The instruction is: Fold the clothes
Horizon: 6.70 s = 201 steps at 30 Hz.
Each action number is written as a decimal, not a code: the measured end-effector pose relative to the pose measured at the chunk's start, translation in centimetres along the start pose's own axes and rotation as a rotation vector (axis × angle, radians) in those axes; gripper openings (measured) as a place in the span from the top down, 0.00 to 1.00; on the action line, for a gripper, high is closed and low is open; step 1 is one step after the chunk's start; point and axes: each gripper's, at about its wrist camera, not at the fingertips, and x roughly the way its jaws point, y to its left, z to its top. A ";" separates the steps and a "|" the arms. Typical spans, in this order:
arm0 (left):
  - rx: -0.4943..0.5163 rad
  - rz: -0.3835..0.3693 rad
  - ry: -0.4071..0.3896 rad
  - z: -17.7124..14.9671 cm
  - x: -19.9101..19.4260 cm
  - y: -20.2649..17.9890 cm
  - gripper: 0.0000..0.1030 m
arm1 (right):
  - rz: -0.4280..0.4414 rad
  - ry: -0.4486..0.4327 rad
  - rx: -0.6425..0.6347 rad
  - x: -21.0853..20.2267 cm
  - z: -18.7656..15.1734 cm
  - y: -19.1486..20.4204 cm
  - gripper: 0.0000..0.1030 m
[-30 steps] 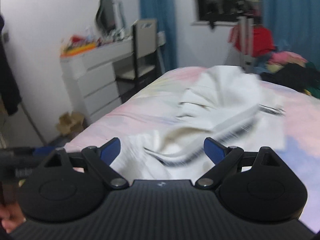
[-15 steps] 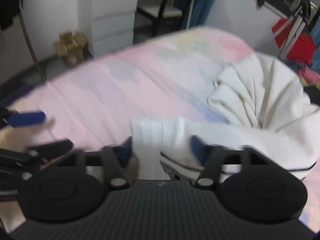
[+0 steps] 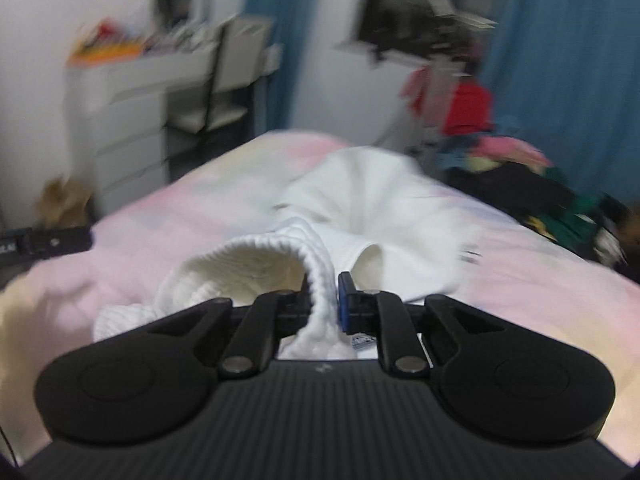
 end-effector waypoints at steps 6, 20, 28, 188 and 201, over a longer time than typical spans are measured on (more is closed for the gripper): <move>0.054 -0.047 0.049 -1.6 -0.6 -2.8 0.27 | -0.150 -0.008 0.310 -5.7 -7.7 -9.0 0.87; 0.144 -0.140 0.213 -7.8 -1.7 -8.8 0.20 | -0.026 0.093 0.886 -8.7 -19.4 -18.7 0.76; 0.135 -0.184 0.324 -11.2 -0.7 -10.2 0.20 | 0.077 0.005 1.006 -8.1 -20.7 -19.8 0.30; 0.230 0.308 0.085 16.1 15.6 9.1 0.29 | 0.750 0.232 0.670 15.1 -6.3 14.4 0.41; 0.445 0.147 0.012 4.7 6.9 -5.8 0.11 | 0.446 -0.019 0.430 -0.7 -4.3 0.4 0.18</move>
